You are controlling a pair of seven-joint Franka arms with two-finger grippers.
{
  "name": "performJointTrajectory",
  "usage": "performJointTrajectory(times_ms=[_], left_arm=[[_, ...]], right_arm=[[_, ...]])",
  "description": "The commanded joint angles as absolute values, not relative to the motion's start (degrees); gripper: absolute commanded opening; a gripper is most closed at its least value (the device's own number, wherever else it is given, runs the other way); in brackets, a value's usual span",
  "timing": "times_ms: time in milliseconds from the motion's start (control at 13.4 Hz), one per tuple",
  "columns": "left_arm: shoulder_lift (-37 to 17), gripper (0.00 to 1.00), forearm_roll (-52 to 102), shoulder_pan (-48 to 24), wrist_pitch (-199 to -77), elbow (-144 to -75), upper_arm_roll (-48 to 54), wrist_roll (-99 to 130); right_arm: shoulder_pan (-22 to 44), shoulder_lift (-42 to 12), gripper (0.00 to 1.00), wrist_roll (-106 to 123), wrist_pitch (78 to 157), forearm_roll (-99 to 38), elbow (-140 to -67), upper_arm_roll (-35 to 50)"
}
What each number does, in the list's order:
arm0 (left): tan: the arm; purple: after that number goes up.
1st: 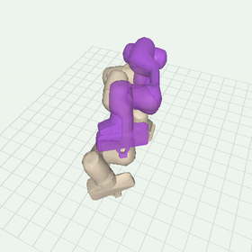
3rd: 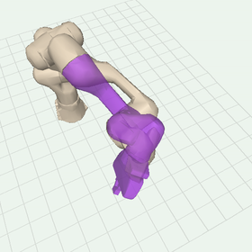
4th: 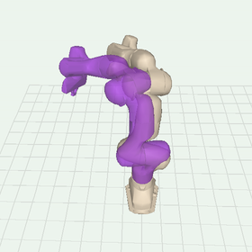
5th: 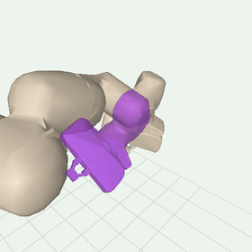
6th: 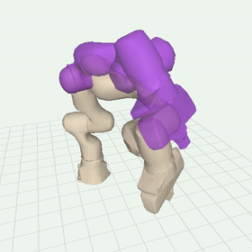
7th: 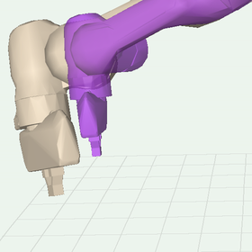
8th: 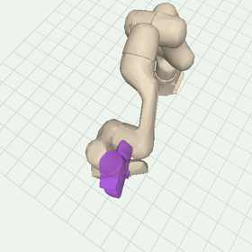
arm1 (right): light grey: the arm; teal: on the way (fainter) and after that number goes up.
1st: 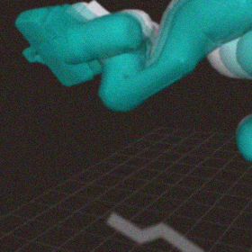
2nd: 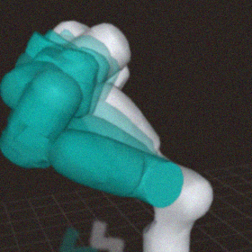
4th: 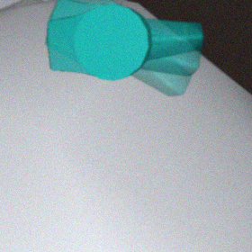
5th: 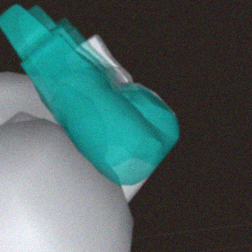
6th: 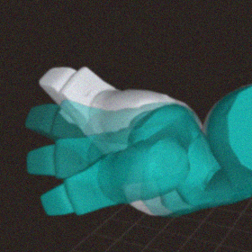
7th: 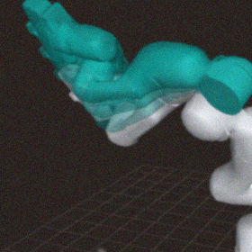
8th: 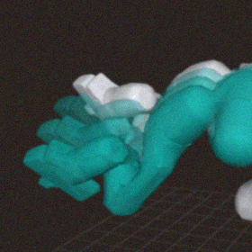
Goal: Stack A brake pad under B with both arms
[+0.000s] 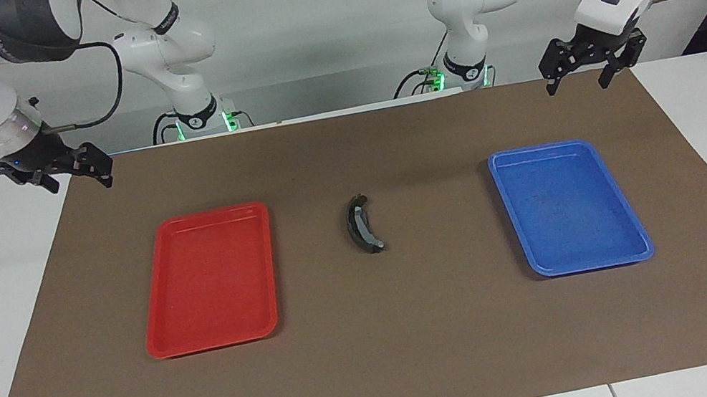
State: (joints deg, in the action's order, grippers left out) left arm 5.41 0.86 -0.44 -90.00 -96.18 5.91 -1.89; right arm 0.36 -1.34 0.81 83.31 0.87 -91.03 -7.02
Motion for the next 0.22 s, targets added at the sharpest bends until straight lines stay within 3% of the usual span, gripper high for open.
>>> performJointTrajectory(times_ms=[0,149], left_arm=[[5.1,1.0,1.58,-0.7,-89.03,-95.45,5.71,-2.2],[5.1,1.0,1.58,-0.7,-89.03,-95.45,5.71,-2.2]], right_arm=[[0.0,-1.41,1.0,2.02,82.62,0.09,-90.18,-6.68],[0.0,-1.41,1.0,1.93,82.62,0.0,-90.18,-6.33]])
